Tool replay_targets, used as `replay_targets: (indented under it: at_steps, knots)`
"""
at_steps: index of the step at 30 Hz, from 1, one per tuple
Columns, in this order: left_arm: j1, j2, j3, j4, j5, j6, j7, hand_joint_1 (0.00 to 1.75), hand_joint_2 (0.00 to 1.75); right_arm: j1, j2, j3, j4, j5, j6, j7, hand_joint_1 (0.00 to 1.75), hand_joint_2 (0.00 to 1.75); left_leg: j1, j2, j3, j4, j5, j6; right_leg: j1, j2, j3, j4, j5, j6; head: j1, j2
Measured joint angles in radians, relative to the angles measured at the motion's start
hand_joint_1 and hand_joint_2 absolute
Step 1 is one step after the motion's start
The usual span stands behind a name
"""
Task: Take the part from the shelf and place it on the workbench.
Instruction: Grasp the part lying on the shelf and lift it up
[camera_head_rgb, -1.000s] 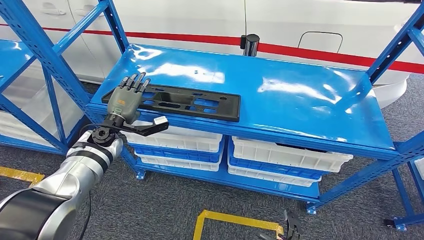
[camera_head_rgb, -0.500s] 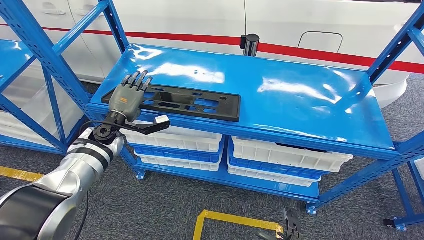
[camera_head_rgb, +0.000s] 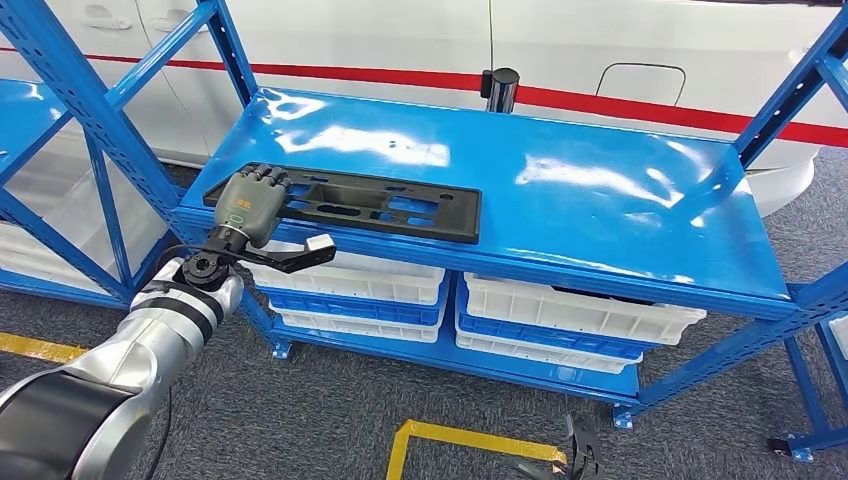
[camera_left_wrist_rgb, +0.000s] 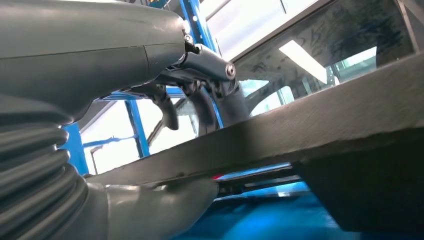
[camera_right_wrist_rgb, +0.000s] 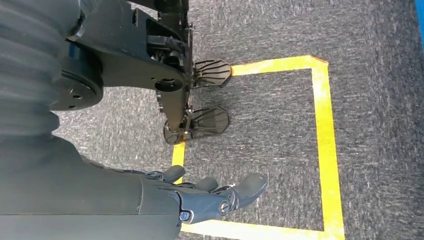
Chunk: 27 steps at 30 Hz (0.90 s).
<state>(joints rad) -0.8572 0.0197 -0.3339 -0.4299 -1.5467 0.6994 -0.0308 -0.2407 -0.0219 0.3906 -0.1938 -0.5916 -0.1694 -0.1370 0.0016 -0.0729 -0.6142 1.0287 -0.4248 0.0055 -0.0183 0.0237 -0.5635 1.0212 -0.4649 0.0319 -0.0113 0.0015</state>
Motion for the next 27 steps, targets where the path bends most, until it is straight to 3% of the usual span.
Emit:
replay_targets:
  at_steps: [21,25,27]
  knots:
    - [0.000,0.024,0.033,-0.001,-0.008,0.002,-0.023,1.75,0.00,0.000,-0.021,0.000,0.000,-0.004,0.013,-0.014,0.00,1.75,0.000,0.000,0.000,0.000,0.000,0.000,0.000,0.000,0.000,0.000,0.000,0.000,0.000,0.000]
    - [0.001,0.024,0.047,-0.007,-0.018,0.003,-0.023,1.75,1.75,0.000,-0.022,0.000,0.000,-0.002,0.013,-0.014,0.00,1.75,0.000,0.000,0.000,0.000,0.000,0.000,0.000,0.000,0.000,0.000,0.000,0.000,0.000,0.000]
    - [0.006,0.024,0.054,-0.017,-0.020,0.003,-0.018,1.75,1.75,0.000,-0.022,0.000,0.000,-0.001,0.013,-0.015,0.00,1.75,0.000,0.000,0.000,0.000,0.000,0.000,0.000,0.000,0.000,0.000,0.000,0.000,0.000,0.000]
